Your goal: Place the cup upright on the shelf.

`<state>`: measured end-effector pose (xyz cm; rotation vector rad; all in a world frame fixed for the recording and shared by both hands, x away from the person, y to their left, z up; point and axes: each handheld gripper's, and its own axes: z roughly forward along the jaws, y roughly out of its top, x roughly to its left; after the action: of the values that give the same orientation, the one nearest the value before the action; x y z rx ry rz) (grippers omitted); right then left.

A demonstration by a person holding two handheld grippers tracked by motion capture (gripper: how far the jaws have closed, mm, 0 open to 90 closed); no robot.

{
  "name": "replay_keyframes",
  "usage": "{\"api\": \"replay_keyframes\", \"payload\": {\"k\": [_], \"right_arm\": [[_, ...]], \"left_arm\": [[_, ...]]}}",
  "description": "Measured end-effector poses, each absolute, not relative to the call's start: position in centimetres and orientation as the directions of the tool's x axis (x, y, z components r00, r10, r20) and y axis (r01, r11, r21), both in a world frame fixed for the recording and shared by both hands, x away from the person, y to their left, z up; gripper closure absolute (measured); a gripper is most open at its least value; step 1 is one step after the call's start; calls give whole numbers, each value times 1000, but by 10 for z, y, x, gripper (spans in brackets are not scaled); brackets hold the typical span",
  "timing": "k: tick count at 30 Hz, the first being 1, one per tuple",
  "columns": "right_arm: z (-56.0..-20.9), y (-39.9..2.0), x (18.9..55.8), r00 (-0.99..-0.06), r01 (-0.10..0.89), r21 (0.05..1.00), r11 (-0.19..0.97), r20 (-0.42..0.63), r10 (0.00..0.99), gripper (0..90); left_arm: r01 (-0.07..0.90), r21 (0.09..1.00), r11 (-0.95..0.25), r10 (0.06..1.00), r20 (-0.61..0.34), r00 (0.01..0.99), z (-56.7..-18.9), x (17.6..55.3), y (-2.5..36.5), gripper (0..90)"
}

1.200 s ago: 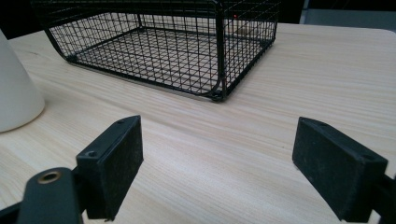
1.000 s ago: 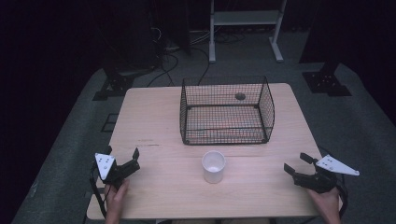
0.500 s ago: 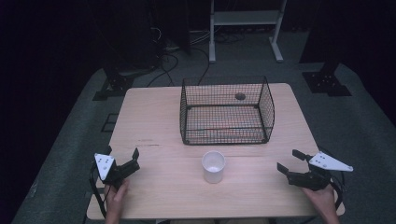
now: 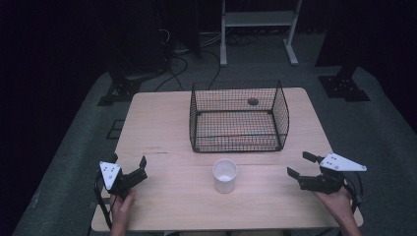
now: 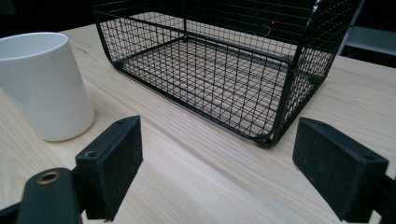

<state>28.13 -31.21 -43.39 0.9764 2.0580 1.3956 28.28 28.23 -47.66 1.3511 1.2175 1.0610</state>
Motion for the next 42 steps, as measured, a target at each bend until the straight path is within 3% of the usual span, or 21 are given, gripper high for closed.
{"api": "replay_keyframes", "payload": {"k": [22, 42], "right_arm": [[-407, -267, 297, -759, 249, 924, 291, 0, 651, 152], [-406, -226, 300, -862, 245, 910, 334, 47, 504, 133]], "left_arm": [[127, 992, -3, 994, -12, 113, -476, 283, 283, 0], [125, 992, 2, 994, -16, 111, -476, 283, 284, 0]]}}
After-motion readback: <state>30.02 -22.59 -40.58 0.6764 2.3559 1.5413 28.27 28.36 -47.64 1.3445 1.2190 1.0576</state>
